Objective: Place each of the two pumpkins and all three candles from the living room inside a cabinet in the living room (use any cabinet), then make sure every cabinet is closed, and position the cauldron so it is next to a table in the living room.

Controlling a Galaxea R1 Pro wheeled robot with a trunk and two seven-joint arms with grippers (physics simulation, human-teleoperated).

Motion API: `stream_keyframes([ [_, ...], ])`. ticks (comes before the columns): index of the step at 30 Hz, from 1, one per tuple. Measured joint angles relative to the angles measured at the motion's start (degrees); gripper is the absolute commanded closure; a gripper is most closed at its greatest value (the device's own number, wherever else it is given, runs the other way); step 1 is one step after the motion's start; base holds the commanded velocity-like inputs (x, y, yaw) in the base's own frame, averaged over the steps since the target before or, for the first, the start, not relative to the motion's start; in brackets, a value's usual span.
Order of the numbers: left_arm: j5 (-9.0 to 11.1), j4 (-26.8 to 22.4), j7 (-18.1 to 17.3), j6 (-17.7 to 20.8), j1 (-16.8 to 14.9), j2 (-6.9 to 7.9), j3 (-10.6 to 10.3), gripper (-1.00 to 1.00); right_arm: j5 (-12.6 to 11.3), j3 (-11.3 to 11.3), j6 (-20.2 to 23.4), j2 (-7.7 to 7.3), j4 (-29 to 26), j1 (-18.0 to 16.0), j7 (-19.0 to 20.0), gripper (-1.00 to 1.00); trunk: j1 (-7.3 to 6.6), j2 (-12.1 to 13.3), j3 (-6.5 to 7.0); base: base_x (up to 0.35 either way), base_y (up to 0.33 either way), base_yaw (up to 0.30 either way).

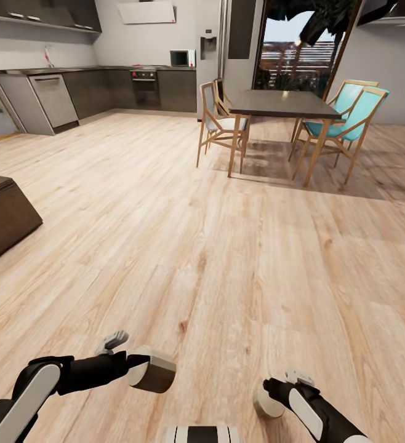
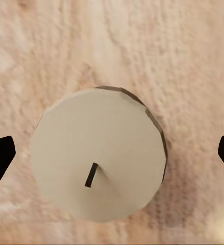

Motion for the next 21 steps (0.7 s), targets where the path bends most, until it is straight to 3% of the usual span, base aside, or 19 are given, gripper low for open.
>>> stream_keyframes([
  [3,5.5,-0.1,0.0,0.0,0.0,0.44,0.0,1.00,0.0,0.0,-0.2,0.02,0.2,0.0,0.0,-1.00,0.00,0.0,0.00,0.000,0.000,0.000],
  [5,7.0,-0.1,0.0,0.0,0.0,0.80,0.0,1.00,0.1,0.0,-0.2,0.04,0.3,0.0,0.0,-1.00,0.00,0.0,0.00,0.000,0.000,0.000],
  [10,7.9,-0.1,0.0,0.0,0.0,1.38,-0.1,1.00,0.1,0.0,-0.5,0.05,0.3,0.0,0.0,-1.00,0.00,0.0,0.00,0.000,0.000,0.000],
  [17,8.0,-0.1,0.0,0.0,0.0,1.59,-0.1,1.00,0.1,0.2,-1.9,0.05,0.2,0.0,0.4,-1.00,0.18,-0.1,-1.54,0.000,0.000,0.000],
  [21,8.1,-0.1,0.0,0.0,0.0,1.61,-0.1,1.00,0.1,0.2,-2.0,0.05,0.2,0.0,0.4,-1.00,0.18,-0.1,-1.55,0.000,0.000,0.000],
])
